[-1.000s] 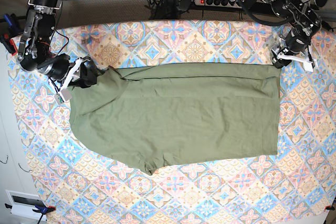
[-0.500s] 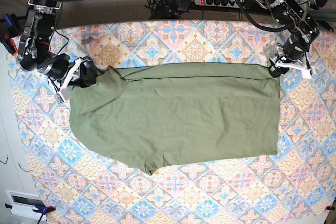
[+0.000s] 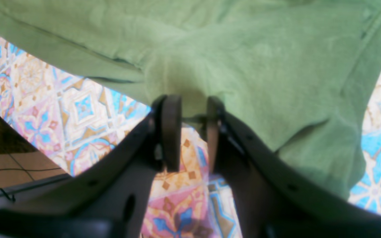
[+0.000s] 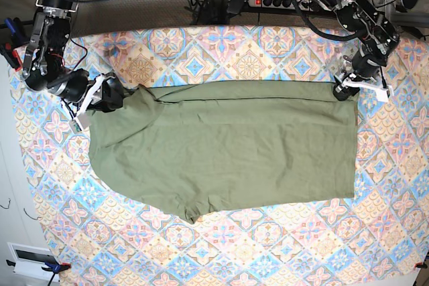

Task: Layout the t-shirt on the table in an organized manner, then fold the t-shirt properly
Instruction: 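Move both grippers back to the shirt corners and grasp them, then pull the grasped corners apart with both grippers to stretch the shirt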

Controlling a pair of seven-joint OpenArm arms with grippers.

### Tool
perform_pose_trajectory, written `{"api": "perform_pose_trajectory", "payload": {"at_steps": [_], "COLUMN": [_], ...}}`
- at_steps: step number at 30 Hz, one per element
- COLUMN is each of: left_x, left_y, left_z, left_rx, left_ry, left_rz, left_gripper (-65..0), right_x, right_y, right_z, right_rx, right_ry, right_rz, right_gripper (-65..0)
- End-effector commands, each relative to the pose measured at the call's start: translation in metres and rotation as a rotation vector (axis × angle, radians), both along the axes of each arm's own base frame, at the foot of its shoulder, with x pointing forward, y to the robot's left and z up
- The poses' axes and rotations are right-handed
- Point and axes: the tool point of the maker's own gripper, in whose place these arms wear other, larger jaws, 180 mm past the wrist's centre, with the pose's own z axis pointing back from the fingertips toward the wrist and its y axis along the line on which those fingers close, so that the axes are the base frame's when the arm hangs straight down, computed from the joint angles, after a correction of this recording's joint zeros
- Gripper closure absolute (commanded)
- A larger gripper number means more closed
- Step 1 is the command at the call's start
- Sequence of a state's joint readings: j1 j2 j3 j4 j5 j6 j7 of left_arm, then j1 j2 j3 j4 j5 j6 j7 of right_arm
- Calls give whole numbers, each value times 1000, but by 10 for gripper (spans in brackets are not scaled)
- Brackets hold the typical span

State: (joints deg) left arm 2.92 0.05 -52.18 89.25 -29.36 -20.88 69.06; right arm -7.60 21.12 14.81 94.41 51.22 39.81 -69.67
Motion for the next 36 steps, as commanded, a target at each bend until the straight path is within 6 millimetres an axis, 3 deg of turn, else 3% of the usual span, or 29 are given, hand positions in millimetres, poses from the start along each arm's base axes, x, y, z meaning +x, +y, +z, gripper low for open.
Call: {"api": "perform_pose_trajectory", "payload": {"at_steps": [1, 3, 4, 8, 9, 13, 20, 23, 26, 31, 36], "left_x": [10, 11, 11, 11, 9, -1, -8, -10, -9, -9, -9], "left_y": [0, -5, -5, -5, -6, -5, 3, 3, 7, 9, 9], "left_z": [8, 6, 6, 6, 4, 0, 3, 2, 5, 5, 5], "left_rx": [3, -13, -13, -16, -17, -24, -22, -24, -14, -9, -8], "left_ry": [-25, -24, -24, -28, -21, 8, 4, 8, 5, 7, 7], "left_rz": [-7, -9, -9, -10, -11, -17, -22, -22, -27, -27, -27], "left_gripper": [-321, -307, -270, -21, 0, 0, 0, 0, 0, 0, 0], "right_x": [10, 10, 9, 7, 5, -4, -11, -11, -18, -12, -13], "right_y": [-4, -4, -4, -4, -6, -21, -55, -62, -70, -77, -79], "right_z": [15, 15, 15, 13, 11, 8, 12, 5, -16, -34, -41], "right_rx": [2, 2, 2, 2, 0, -7, -23, -8, 28, 85, 104], "right_ry": [-56, -56, -54, -48, -41, -26, -35, -13, 55, 106, 123], "right_rz": [0, 0, 0, -2, -6, -53, -160, -190, -230, -283, -302], "right_gripper": [-132, -132, -132, -132, -132, -146, -284, -289, -289, -291, -292]}}
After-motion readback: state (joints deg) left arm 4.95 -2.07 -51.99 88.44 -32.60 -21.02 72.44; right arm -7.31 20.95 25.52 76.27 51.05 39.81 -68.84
